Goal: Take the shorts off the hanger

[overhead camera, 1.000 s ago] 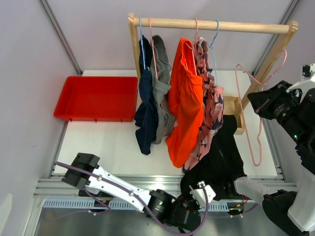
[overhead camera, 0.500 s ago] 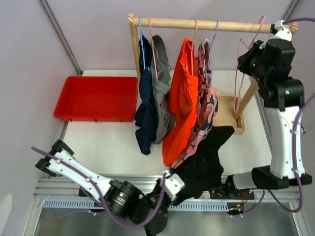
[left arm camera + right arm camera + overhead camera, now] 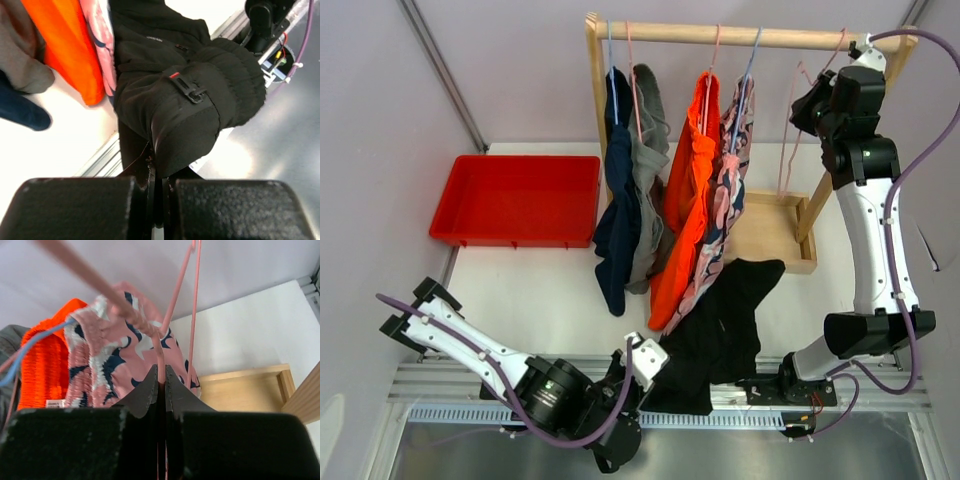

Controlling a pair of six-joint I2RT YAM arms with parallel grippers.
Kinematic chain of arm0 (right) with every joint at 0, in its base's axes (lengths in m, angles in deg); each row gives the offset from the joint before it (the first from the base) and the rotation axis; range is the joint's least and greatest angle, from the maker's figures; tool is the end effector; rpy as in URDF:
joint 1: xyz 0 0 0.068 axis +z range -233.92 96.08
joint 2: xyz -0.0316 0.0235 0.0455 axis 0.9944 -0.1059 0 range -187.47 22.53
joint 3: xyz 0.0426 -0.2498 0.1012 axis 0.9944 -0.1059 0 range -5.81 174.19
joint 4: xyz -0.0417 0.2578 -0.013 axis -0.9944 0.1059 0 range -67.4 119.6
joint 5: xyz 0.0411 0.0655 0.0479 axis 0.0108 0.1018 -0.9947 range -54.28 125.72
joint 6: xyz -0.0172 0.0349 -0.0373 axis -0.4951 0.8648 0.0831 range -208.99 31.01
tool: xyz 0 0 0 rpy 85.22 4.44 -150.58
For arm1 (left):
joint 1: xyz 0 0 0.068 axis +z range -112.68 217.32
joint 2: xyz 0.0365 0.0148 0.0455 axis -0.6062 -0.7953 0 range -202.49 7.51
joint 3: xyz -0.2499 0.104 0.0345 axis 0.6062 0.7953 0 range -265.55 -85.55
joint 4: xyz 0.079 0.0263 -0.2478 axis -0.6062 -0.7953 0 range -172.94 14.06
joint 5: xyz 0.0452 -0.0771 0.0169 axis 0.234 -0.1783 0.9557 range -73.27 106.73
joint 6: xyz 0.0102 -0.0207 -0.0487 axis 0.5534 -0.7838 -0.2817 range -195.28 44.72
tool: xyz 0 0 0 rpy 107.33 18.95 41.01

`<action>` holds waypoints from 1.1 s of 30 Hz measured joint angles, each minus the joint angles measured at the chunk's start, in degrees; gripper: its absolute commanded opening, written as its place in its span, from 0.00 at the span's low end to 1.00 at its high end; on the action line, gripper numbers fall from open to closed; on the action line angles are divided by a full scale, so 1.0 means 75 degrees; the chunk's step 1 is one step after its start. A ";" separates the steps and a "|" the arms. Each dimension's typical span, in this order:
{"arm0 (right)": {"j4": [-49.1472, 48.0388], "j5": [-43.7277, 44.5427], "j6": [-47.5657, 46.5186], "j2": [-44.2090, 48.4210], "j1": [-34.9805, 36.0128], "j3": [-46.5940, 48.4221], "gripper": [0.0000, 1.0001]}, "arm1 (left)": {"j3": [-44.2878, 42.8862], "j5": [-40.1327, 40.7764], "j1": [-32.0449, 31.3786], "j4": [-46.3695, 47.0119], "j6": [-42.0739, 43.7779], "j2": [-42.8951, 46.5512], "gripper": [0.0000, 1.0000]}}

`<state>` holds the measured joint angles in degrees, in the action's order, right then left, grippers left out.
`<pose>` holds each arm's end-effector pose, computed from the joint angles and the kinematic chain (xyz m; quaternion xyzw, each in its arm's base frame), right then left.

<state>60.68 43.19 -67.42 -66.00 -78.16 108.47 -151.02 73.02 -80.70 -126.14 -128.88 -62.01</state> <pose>0.3136 0.0269 0.5147 0.1473 0.7643 0.0985 0.6200 -0.0824 -0.2179 0.3273 0.3248 0.7872 -0.2372 0.4675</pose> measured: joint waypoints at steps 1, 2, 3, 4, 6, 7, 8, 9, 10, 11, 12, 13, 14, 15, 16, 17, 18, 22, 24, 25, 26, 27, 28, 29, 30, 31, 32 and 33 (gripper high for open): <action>-0.0064 -0.0009 0.0012 0.0041 -0.0003 -0.0137 0.00 | -0.0134 0.0020 0.0003 -0.0149 -0.0020 0.0000 0.00; -0.0399 -0.0038 0.0032 0.0198 -0.0012 -0.0510 0.00 | -0.0309 0.0044 0.0000 -0.0294 -0.0041 0.0000 0.00; -0.0670 -0.0055 0.0055 0.0385 -0.0035 -0.0851 0.00 | -0.0487 0.0076 0.0003 -0.0423 -0.0047 0.0000 0.00; -0.0880 -0.0087 0.0064 0.0618 -0.0073 -0.1172 0.00 | -0.0662 0.0085 0.0000 -0.0519 -0.0044 0.0000 0.00; -0.1113 -0.0143 0.0087 0.1099 -0.0175 -0.1728 0.00 | -0.0962 0.0134 0.0000 -0.0653 0.0017 0.0000 0.00; -0.1166 -0.0181 0.0090 0.1358 -0.0245 -0.1990 0.00 | -0.1131 0.0152 0.0003 -0.0775 0.0055 -0.0003 0.00; -0.1154 -0.0213 0.0090 0.1553 -0.0309 -0.2157 0.00 | -0.1326 0.0181 0.0000 -0.0941 0.0087 -0.0020 0.00; -0.1134 -0.0271 0.0087 0.1754 -0.0385 -0.2323 0.05 | -0.1565 0.0221 0.0000 -0.1215 0.0093 -0.0073 0.00; -0.1093 -0.0323 0.0085 0.1915 -0.0443 -0.2442 0.20 | -0.1932 0.0291 -0.0003 -0.1559 0.0082 -0.0178 0.00; -0.1049 -0.0338 0.0096 0.2025 -0.0484 -0.2515 0.45 | -0.2162 0.0341 -0.0003 -0.1769 0.0041 -0.0242 0.00; -0.0979 -0.0361 0.0119 0.2142 -0.0533 -0.2591 0.86 | -0.2602 0.0411 -0.0006 -0.2256 -0.0047 -0.0402 0.00; -0.0842 -0.0353 0.0119 0.2250 -0.0583 -0.2655 0.99 | -0.3086 0.0484 -0.0009 -0.2614 -0.0154 -0.0580 0.00; -0.0717 -0.0329 0.0064 0.2340 -0.0615 -0.2731 0.99 | -0.3608 0.0545 -0.0012 -0.2850 -0.0184 -0.0758 0.00; -0.0603 -0.0280 0.0044 0.2416 -0.0641 -0.2809 0.99 | -0.3987 0.0603 -0.0012 -0.2938 -0.0169 -0.0871 0.00; -0.0507 -0.0251 0.0050 0.2503 -0.0659 -0.2900 0.99 | -0.4406 0.0676 -0.0012 -0.3048 -0.0117 -0.0976 0.00; -0.0411 -0.0227 0.0058 0.2570 -0.0673 -0.2973 0.99 | -0.4809 0.0737 -0.0017 -0.3171 0.0012 -0.1055 0.00; -0.0297 -0.0216 0.0064 0.2661 -0.0702 -0.3054 0.99 | -0.5214 0.0822 -0.0017 -0.3284 0.0195 -0.1116 0.00; 0.0090 -0.0166 0.0119 0.3051 -0.0912 -0.3270 0.99 | -0.7067 0.1148 0.0009 -0.3547 0.1658 -0.1402 0.00; 0.0245 -0.0114 0.0122 0.3346 -0.0994 -0.3372 0.99 | -0.7729 0.1341 0.0221 -0.3532 0.2489 -0.1422 0.00; 0.0315 -0.0099 0.0125 0.3512 -0.1014 -0.3427 0.99 | -0.7976 0.1431 0.0431 -0.3474 0.2917 -0.1399 0.00; 0.0376 -0.0087 0.0125 0.3722 -0.1026 -0.3494 0.99 | -0.8058 0.1475 0.0781 -0.3281 0.3389 -0.1320 0.00; 0.0434 -0.0090 0.0125 0.3995 -0.1035 -0.3593 0.99 | -0.7979 0.1495 0.1405 -0.2952 0.3955 -0.1148 0.00; 0.0495 -0.0096 0.0125 0.4199 -0.1035 -0.3652 0.99 | -0.7819 0.1478 0.1818 -0.2684 0.4313 -0.1026 0.00; 0.0527 -0.0119 0.0122 0.4392 -0.1035 -0.3722 0.99 | -0.7481 0.1454 0.2457 -0.2305 0.4753 -0.0793 0.00; 0.0589 -0.0149 0.0122 0.4634 -0.1035 -0.3783 0.99 | -0.7131 0.1425 0.3101 -0.1944 0.5217 -0.0542 0.00; 0.0635 -0.0195 0.0122 0.4832 -0.1035 -0.3824 0.99 | -0.6854 0.1370 0.3719 -0.1652 0.5636 -0.0338 0.00; 0.0667 -0.0251 0.0122 0.4998 -0.1035 -0.3847 0.99 | -0.6653 0.1215 0.4366 -0.1370 0.6003 -0.0134 0.00; 0.0682 -0.0303 0.0117 0.5152 -0.1035 -0.3856 0.99 | -0.6534 0.0979 0.5091 -0.1113 0.6318 0.0047 0.00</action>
<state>65.80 40.91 -66.55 -27.36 -85.92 79.56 -200.02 80.36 -42.52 -134.49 -81.50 -61.66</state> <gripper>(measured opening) 0.992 0.027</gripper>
